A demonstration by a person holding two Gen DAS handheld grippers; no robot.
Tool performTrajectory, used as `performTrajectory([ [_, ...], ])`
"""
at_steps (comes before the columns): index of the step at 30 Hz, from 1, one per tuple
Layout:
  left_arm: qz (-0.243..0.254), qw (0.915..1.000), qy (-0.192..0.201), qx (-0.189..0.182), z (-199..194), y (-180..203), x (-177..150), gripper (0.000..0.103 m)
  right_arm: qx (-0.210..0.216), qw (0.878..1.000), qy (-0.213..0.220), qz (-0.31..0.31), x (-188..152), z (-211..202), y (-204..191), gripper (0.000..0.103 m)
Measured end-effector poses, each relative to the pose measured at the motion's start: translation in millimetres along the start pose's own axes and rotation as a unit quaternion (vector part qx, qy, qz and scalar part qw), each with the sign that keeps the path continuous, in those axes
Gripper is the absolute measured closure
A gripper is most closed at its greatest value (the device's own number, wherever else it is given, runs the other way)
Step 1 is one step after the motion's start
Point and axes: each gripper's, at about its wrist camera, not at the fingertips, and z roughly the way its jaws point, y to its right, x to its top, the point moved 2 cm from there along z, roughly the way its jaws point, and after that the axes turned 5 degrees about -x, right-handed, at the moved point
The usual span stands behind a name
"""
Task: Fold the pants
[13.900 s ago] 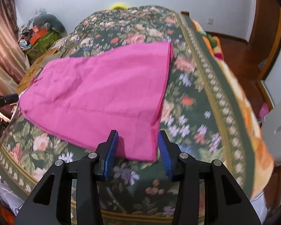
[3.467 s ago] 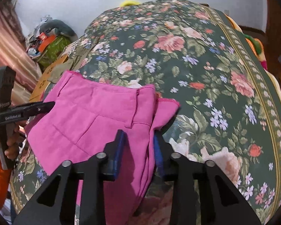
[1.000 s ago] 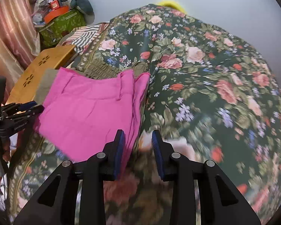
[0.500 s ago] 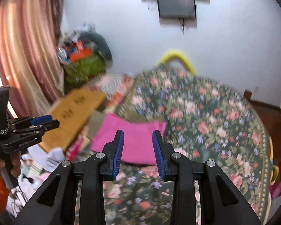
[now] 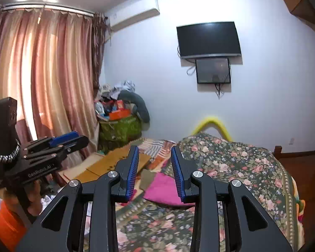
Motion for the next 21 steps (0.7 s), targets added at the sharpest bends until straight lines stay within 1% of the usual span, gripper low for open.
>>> performTrajectory([
  [1,-0.001,1.0,0.005,-0.001,-6.6,1.9,-2.3,0.047,-0.001,1.0,0.007,0.004,-2.4,-5.2,-1.7,0.072],
  [2,-0.002,0.9999,0.01,-0.002,-13.2,3.8,-5.8,0.045,0.0,1.0,0.011,0.011,-5.2,-9.6,-2.9,0.068],
  [3,-0.001,0.9999,0.014,-0.002,-17.5,5.0,-7.7,0.041,-0.001,1.0,0.015,0.016,-7.8,-13.2,-3.4,0.055],
  [4,0.001,0.9998,0.017,-0.001,-22.6,6.9,-9.5,0.036,-0.007,1.0,0.021,0.02,-10.6,-16.6,-4.5,0.047],
  [5,0.003,0.9998,0.018,0.0,-25.1,8.2,-11.4,0.033,-0.012,0.999,0.025,0.021,-11.9,-19.0,-5.1,0.045],
  [7,-0.002,0.9998,0.019,-0.005,-30.8,7.8,-14.0,0.02,-0.025,0.999,0.025,0.016,-13.6,-23.1,-7.9,0.04],
  [8,-0.007,0.9997,0.019,-0.009,-32.0,6.7,-15.2,0.017,-0.029,0.999,0.023,0.013,-13.7,-22.6,-8.3,0.037],
  [10,-0.013,0.9996,0.024,-0.006,-35.9,5.2,-17.5,0.007,-0.036,0.999,0.024,0.012,-14.4,-26.3,-9.3,0.019],
  [12,-0.01,0.9994,0.033,0.005,-40.3,4.8,-19.2,0.002,-0.049,0.998,0.031,0.011,-14.1,-29.4,-10.5,0.014],
  [14,-0.005,0.9994,0.034,0.001,-41.1,4.9,-21.1,0.002,-0.063,0.998,0.03,0.006,-13.4,-28.3,-10.5,0.009],
  [15,-0.005,0.9994,0.034,0.001,-42.9,7.0,-22.9,0.002,-0.066,0.997,0.03,0.004,-14.4,-30.7,-12.0,0.004],
  [16,-0.005,0.9994,0.034,0.002,-43.3,7.2,-24.3,0.002,-0.069,0.997,0.029,0.002,-15.9,-32.1,-12.8,0.002],
  [21,-0.008,0.9996,0.027,0.001,-41.2,4.3,-28.1,0.001,-0.08,0.996,0.03,-0.012,-18.4,-35.2,-16.6,0.001],
])
